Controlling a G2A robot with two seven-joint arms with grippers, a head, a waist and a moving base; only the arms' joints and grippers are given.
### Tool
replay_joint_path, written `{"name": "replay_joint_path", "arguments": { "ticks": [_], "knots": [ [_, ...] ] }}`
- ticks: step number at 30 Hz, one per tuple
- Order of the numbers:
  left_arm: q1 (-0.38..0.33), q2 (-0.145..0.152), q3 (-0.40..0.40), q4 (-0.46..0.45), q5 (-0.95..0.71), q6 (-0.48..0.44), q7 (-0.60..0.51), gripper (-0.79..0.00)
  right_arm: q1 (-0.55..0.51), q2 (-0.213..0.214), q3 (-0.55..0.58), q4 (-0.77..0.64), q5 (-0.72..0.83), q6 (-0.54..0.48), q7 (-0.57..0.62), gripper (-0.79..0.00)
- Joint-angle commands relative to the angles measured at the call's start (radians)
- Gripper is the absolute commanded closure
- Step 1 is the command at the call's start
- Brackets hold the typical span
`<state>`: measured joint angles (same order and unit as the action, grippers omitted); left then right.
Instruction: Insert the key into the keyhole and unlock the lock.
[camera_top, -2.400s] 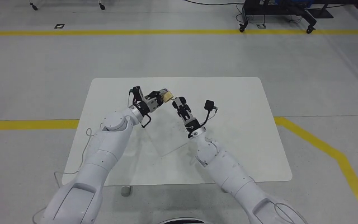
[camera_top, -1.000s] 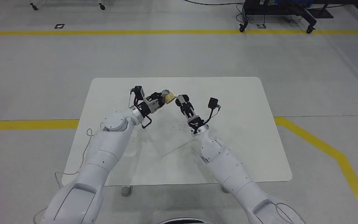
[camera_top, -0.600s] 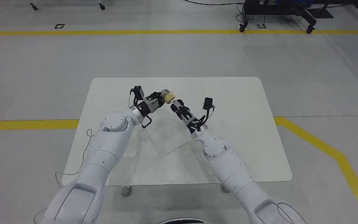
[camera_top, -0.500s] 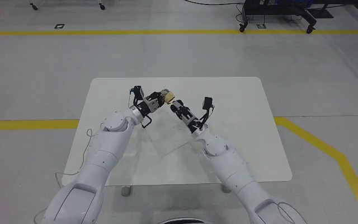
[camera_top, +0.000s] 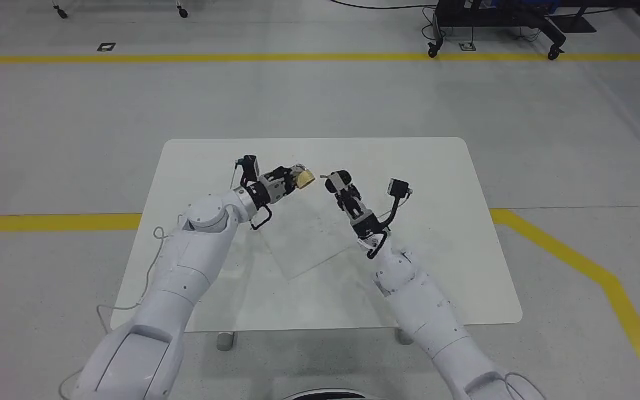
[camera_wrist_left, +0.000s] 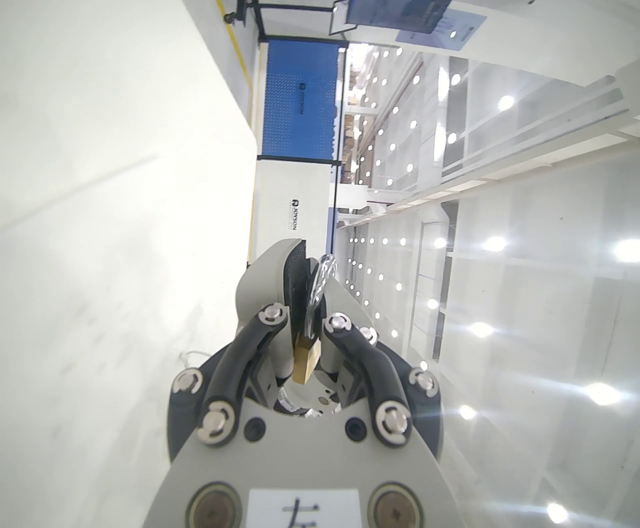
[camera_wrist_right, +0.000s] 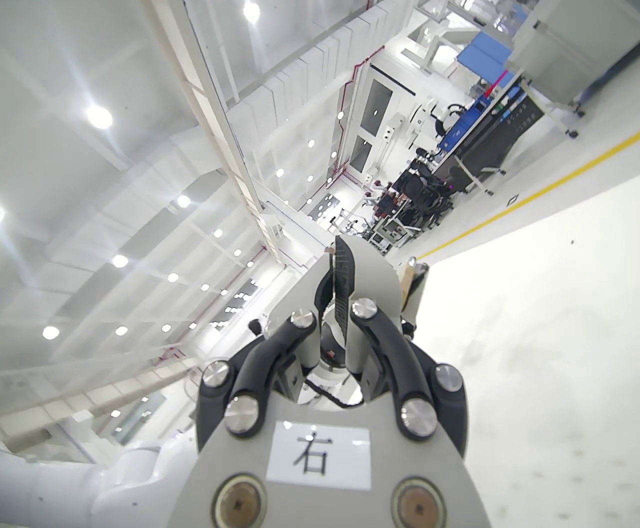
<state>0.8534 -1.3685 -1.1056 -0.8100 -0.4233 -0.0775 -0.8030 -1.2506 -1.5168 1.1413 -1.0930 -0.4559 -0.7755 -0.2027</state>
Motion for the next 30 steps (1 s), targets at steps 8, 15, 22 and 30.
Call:
{"name": "replay_joint_path", "arguments": {
  "ticks": [8, 15, 22, 30],
  "knots": [
    [0.045, 0.027, -0.036, -0.149, 0.052, 0.162, -0.008, 0.000, -0.021, -0.008, -0.048, -0.015, -0.394, 0.144, -0.265, 0.000],
    [0.091, 0.040, -0.053, -0.242, 0.065, 0.215, -0.002, 0.000, -0.010, -0.013, -0.074, 0.004, -0.506, 0.208, -0.366, 0.000],
    [0.111, 0.045, -0.066, -0.275, 0.048, 0.245, 0.007, 0.000, 0.000, -0.018, -0.095, 0.032, -0.607, 0.307, -0.474, 0.000],
    [0.124, 0.049, -0.070, -0.298, 0.042, 0.257, 0.018, 0.000, 0.017, -0.027, -0.121, 0.078, -0.657, 0.365, -0.543, 0.000]
  ]
}}
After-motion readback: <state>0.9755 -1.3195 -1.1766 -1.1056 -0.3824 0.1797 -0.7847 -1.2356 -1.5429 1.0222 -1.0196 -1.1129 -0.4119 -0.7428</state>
